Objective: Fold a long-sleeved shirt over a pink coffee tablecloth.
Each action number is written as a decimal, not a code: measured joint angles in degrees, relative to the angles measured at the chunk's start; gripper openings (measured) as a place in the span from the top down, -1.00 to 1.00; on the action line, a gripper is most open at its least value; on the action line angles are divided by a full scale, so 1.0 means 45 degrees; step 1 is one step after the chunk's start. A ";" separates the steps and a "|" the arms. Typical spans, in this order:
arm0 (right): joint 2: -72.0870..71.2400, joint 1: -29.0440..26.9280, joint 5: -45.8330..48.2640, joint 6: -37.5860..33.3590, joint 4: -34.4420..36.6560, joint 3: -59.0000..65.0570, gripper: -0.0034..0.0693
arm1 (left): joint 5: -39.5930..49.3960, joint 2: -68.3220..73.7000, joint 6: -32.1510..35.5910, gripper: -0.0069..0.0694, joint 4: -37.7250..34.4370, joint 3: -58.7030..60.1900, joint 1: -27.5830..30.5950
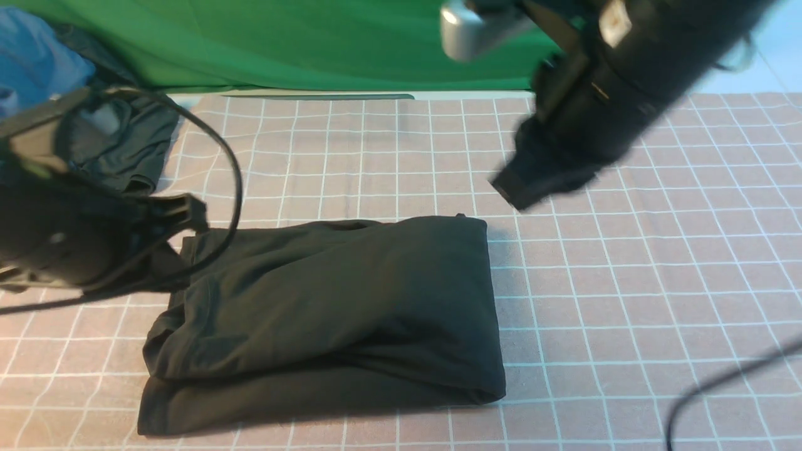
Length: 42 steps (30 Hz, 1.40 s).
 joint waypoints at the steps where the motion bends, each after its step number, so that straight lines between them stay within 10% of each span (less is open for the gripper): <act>1: -0.0346 0.0000 -0.0134 0.0000 0.0000 0.0556 0.80 | -0.0465 0.0520 -0.0341 0.78 0.0325 0.0000 0.0000; 19: -0.1926 0.0000 -0.2746 -0.0276 0.0288 0.5176 0.80 | -0.4166 0.5400 -0.2353 -0.50 0.2581 0.0000 0.0000; 24: -0.1935 0.0000 -0.2873 -0.0314 0.0447 0.5186 0.80 | -0.4191 0.5683 -0.2246 -0.21 0.2581 0.0000 0.0000; 28: -0.2010 0.0000 -0.3235 -0.0451 0.0665 0.5186 0.80 | -0.4205 0.5683 -0.1412 0.63 0.2570 0.0000 0.0000; 42: -0.2055 0.0000 -0.3424 -0.0676 0.1258 0.5186 0.80 | -0.4591 0.5630 -0.1078 0.69 0.3604 -0.1278 0.0000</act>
